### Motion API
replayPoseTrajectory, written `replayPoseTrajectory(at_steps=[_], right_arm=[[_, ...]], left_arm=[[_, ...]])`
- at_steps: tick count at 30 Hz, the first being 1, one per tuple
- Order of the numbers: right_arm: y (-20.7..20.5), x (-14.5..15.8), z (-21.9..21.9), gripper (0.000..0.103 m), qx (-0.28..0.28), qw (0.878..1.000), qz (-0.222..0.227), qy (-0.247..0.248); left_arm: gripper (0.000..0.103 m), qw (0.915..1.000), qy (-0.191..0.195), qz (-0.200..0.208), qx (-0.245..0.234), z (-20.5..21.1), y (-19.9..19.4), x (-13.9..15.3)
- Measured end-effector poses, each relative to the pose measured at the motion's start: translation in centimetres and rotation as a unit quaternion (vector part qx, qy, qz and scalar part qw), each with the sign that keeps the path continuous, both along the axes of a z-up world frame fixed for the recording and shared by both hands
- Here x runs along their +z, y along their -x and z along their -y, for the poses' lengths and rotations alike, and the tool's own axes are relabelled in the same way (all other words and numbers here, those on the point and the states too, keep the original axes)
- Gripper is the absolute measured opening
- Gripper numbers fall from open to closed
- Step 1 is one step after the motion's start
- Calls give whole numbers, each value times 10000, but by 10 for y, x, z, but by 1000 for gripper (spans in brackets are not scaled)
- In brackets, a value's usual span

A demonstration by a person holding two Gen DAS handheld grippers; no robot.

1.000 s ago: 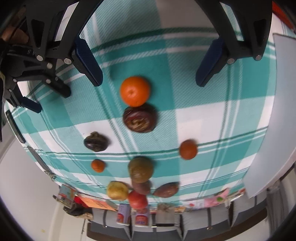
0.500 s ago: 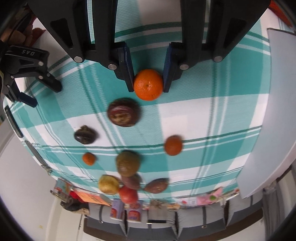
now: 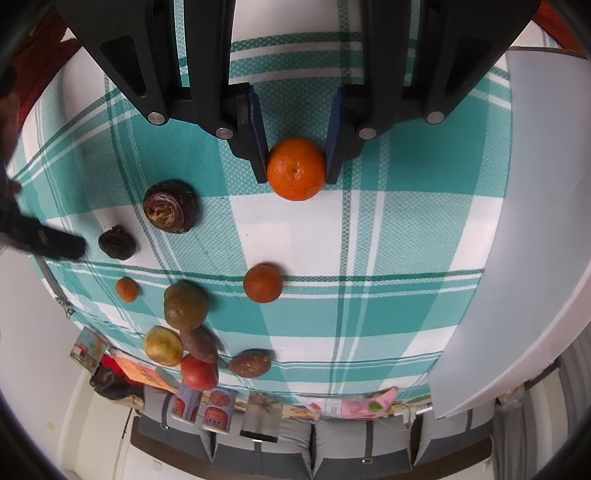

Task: Organize fruits
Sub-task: 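Carry both fruits into the white box and open both tools to release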

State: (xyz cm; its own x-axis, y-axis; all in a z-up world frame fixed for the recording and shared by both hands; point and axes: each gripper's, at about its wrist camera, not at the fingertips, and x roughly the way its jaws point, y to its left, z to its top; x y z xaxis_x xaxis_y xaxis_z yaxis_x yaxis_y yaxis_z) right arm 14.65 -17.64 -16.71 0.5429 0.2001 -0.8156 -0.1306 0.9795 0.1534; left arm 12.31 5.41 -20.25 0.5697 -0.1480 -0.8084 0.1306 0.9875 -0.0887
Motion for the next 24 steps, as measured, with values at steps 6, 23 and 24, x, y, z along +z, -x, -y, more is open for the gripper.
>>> replayPoseTrajectory(at_steps=[6, 23, 24], right_arm=[[-93, -19, -39, 83, 390, 9973, -624, -36], [-95, 53, -76, 49, 924, 9864, -915, -1007], [-93, 68, -89, 49, 1073, 9839, -835, -1162]], left_arm=[[30, 9998, 126, 16, 179, -15, -1, 6], [29, 9901, 1173, 432, 644, -83, 11, 122], [29, 9894, 1118, 570, 730, -96, 12, 138]])
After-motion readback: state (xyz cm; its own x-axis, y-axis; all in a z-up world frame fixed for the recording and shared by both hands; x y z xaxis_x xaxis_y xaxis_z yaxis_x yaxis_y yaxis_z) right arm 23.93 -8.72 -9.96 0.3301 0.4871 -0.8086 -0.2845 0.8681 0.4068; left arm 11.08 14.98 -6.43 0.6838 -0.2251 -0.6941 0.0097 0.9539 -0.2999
